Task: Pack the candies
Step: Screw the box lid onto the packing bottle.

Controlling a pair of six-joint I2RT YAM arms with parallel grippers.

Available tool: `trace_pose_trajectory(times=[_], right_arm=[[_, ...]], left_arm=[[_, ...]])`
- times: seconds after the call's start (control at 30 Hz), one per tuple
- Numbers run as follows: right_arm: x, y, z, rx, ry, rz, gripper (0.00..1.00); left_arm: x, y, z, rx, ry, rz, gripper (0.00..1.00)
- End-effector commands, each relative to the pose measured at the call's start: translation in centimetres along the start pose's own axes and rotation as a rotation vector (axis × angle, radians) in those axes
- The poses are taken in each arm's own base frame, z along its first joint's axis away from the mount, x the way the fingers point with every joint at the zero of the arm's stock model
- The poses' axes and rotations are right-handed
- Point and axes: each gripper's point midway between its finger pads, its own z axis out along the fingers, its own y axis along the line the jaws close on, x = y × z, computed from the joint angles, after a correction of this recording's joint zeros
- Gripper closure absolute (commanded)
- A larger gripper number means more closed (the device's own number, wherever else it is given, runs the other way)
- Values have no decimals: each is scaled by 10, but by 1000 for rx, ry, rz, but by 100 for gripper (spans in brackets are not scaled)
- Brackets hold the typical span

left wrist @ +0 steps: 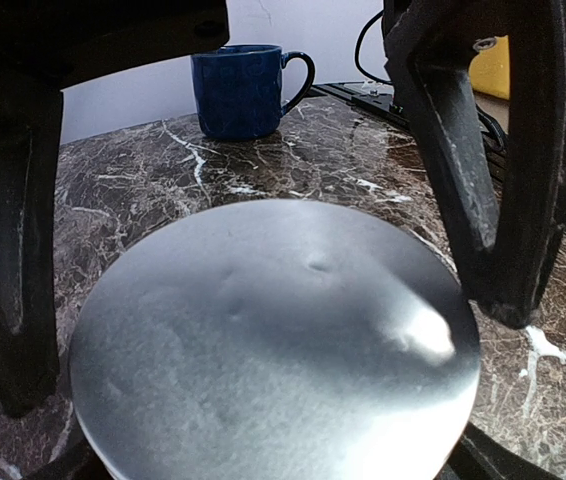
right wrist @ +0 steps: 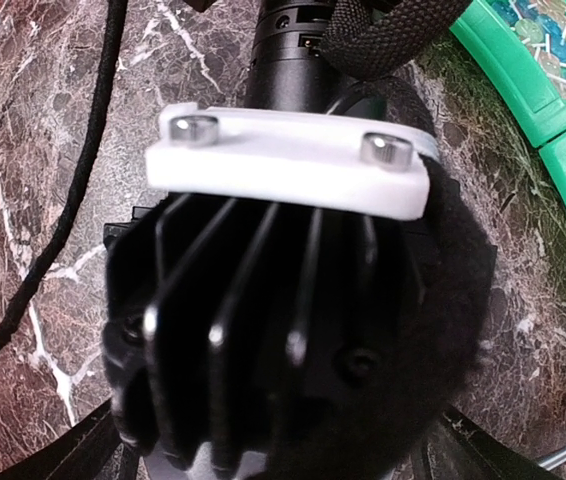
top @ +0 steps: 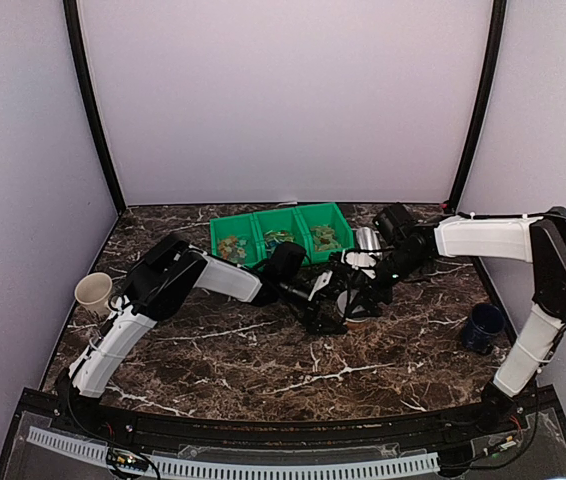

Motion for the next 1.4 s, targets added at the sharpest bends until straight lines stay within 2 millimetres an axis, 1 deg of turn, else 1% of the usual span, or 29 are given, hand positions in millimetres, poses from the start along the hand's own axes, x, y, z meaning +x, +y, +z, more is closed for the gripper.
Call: trace_pose_trajectory(times=[0.0, 0.23, 0.4, 0.6, 0.73, 0.93, 1.07, 1.1, 1.17, 1.37], right_arm=[[0, -3, 1, -10, -4, 24, 8], [1, -5, 2, 2, -3, 51, 15], [3, -5, 2, 26, -9, 77, 16], [-2, 1, -3, 39, -39, 69, 10], [-2, 0, -6, 47, -26, 68, 9], [-2, 5, -6, 34, -23, 60, 7], [-3, 6, -7, 32, -26, 57, 4], [-3, 7, -7, 32, -30, 56, 1], [-4, 7, -7, 33, -32, 52, 3], [-4, 5, -6, 46, -20, 53, 2]], left_arm=[[155, -61, 3, 58, 263, -284, 8], [157, -58, 3, 42, 269, -289, 7], [159, -55, 3, 26, 275, -292, 7], [159, -54, 3, 23, 275, -296, 7], [159, -53, 3, 19, 277, -296, 7], [159, -53, 3, 19, 276, -297, 7], [159, -53, 3, 19, 277, -298, 7], [159, -53, 3, 19, 277, -298, 7], [160, -53, 3, 19, 277, -298, 7], [159, -52, 3, 18, 276, -297, 8]])
